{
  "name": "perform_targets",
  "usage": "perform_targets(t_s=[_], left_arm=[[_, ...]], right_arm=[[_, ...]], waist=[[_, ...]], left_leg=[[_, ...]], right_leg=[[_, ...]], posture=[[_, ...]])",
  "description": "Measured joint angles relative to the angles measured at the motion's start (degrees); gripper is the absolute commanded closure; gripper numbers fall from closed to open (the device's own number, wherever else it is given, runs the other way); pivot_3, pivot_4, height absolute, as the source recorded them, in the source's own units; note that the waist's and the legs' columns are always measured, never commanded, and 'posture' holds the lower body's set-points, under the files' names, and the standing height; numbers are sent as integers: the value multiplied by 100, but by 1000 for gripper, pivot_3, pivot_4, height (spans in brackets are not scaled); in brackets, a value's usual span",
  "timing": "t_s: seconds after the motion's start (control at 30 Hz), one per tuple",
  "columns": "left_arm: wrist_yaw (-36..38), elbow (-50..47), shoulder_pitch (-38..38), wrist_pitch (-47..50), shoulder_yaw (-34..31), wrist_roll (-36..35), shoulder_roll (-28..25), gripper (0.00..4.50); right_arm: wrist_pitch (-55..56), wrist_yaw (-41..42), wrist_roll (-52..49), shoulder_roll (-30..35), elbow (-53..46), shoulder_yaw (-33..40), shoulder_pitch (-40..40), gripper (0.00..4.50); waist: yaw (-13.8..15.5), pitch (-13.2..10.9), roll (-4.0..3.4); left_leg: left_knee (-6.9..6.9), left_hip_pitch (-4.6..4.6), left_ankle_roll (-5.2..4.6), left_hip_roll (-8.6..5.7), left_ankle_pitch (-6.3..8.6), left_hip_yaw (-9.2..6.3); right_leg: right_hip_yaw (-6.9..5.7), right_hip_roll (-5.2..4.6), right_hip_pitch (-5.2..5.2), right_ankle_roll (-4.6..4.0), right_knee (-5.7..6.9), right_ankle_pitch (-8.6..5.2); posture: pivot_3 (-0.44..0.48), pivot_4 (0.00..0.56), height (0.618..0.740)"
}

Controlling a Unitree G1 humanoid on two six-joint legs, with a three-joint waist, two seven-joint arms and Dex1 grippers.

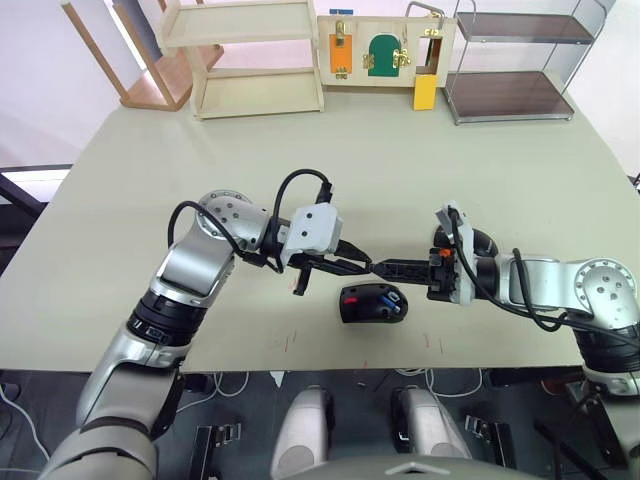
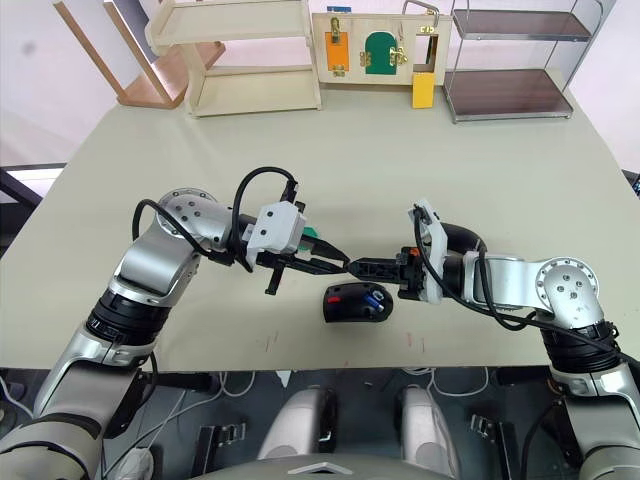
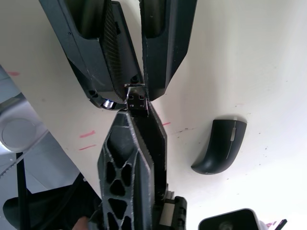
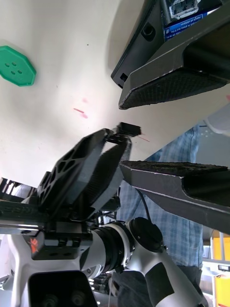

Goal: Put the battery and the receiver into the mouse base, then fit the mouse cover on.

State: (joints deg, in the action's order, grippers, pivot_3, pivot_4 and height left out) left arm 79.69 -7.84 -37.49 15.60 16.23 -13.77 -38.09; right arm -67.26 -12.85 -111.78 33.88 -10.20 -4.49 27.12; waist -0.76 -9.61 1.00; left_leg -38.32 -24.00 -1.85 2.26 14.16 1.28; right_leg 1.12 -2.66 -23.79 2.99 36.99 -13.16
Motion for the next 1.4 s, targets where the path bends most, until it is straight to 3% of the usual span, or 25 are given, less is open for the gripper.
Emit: perform_targets(t_s=[0.17,0.2,0.23,0.3,0.57,1.03,1.13,1.23,1.4], left_arm=[[10,157,-52,-12,2,3,15,4391],[9,185,-53,-18,3,6,17,4391],[9,192,-53,-21,6,6,21,4391],[39,303,-91,-140,11,8,55,4391],[281,1576,-500,-885,68,228,220,4391],[332,1590,-306,-1171,64,250,219,4391],[330,1584,-301,-1189,64,250,219,4391],[335,1584,-286,-1215,64,250,219,4391],[364,1585,-287,-1221,64,249,220,4391]], right_arm=[[2,-1,0,-3,0,0,0,2714],[2,0,0,-2,0,0,0,3343],[1,0,0,-2,0,0,0,3544],[2,-4,13,35,15,0,-1,4464],[7,1,23,32,5,24,5,4464],[8,-3,23,27,5,24,5,4464],[9,-24,23,64,5,24,5,3659],[17,-123,23,72,9,24,4,2146],[37,-233,23,-16,60,25,5,2146]], waist=[[1,0,0],[0,0,0],[0,0,0],[6,0,0],[-13,0,1],[0,0,1],[1,0,1],[0,0,1],[0,0,1]], left_leg=[[0,0,0,0,0,1],[0,0,0,0,0,1],[0,0,0,0,0,1],[0,-1,0,0,0,2],[0,-1,0,0,0,2],[-1,-5,0,0,0,0],[-1,-5,0,0,0,1],[-1,-5,0,0,0,0],[-1,-5,0,0,0,1]], right_leg=[[-1,0,0,0,0,0],[0,0,0,0,0,0],[0,0,0,0,0,0],[-2,0,0,0,0,0],[-4,1,0,0,0,0],[-7,-1,0,0,-1,0],[-7,-1,0,0,-1,1],[-7,0,0,0,-1,1],[-7,0,0,0,-1,1]], posture=[[0,150,740],[0,150,740],[0,150,740],[0,150,740],[0,150,740],[0,150,740],[0,150,740],[0,150,740],[0,150,740]])
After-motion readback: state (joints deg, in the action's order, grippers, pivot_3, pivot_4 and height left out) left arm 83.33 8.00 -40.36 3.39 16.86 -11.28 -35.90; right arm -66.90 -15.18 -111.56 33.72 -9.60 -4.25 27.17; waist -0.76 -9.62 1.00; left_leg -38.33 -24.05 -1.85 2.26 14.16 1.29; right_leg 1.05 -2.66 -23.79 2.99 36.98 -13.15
